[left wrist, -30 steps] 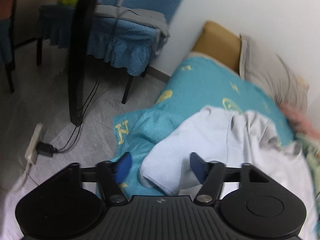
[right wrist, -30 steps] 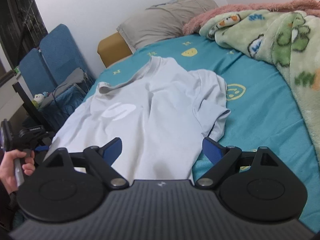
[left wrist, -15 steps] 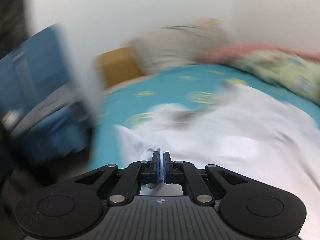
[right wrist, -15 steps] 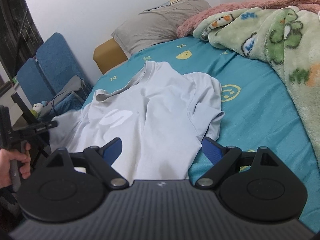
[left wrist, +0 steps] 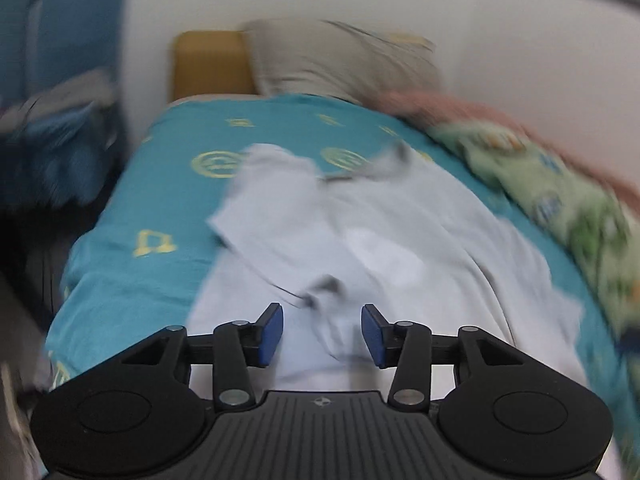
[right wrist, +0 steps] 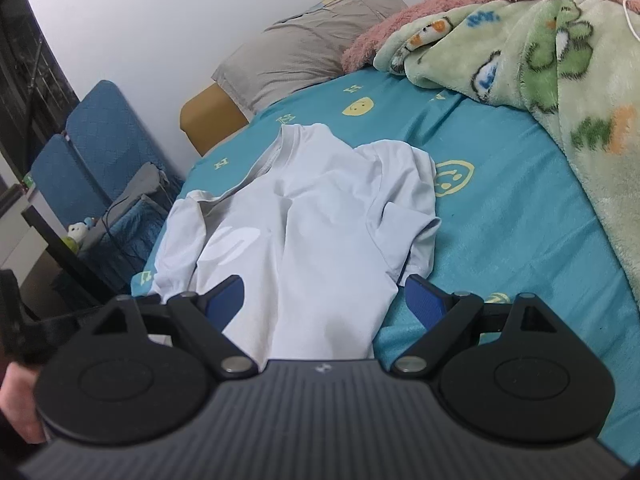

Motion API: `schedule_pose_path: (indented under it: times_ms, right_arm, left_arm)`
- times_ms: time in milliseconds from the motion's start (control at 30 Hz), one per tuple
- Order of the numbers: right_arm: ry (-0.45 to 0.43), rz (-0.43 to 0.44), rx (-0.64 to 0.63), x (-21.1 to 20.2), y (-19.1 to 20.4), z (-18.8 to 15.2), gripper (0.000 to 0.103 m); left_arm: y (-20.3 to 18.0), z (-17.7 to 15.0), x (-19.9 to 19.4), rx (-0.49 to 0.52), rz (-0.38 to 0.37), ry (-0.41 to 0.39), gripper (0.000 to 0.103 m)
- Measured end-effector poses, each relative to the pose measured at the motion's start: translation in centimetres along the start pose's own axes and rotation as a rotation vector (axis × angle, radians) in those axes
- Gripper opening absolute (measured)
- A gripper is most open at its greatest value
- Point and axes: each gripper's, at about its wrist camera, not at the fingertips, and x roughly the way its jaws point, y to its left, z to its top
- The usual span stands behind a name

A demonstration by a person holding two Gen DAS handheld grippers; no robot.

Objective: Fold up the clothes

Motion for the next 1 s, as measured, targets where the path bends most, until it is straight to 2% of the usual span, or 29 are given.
schedule_pose_path:
  times_ms: [133,200,267,367,400,500,667,800,900,1000]
  right_arm:
    - [0.001,-0.005,0.001,0.1,-0.1,0.0,0.089]
    - [0.003,-0.010,0.001,0.2,-0.2,0.0,0.089]
    - [0.006,-0.013,-0.001,0.4,-0.3,-0.1,0.089]
    - [0.015,-0.017,-0.005,0.9,-0.4,-0.2,0.089]
    - [0.019,-0.017,-0.007,1.1,-0.4,-0.3,0.089]
    - [0.027,-0.016,-0.010,1.5,-0.6,-0.4,0.089]
    - [0.041,-0.015,-0.012,1.6,-0.6,-0.8,0.089]
    - [0.052,-0.026,-0.033,1.6,-0.3,-1.2,0.089]
    - [0.047,-0.040,-0.051,1.7,-0.1,-1.4,0.089]
    - [0.049,-0.056,-0.054,2.3,-0.1,-1.3,0.089]
  left_arm:
    - [4.3,2.4,3.2,-0.248,0.051,-0.017,0.050]
    - [5.7,2.6,4.3,-0.333,0.085,-0.032,0.050]
    - [6.2,3.1,5.8,-0.372,0.090,-0.046,0.049]
    - [5.9,3.9,7.3,-0.372,0.097,-0.067,0.042]
    - [5.7,4.0,7.7,-0.378,0.103,-0.066,0.028]
    - [5.7,4.6,7.6,-0.375,0.124,-0.088,0.010]
    - [7.2,7.3,4.7,-0.293,0.156,-0.132,0.003]
    - [9.6,10.4,2.9,-0.227,0.240,-0.167,0.001]
    - [11.6,12.5,2.9,-0.179,0.315,-0.128,0.001]
    - [12.5,12.9,3.6,-0.225,0.246,-0.091,0.004]
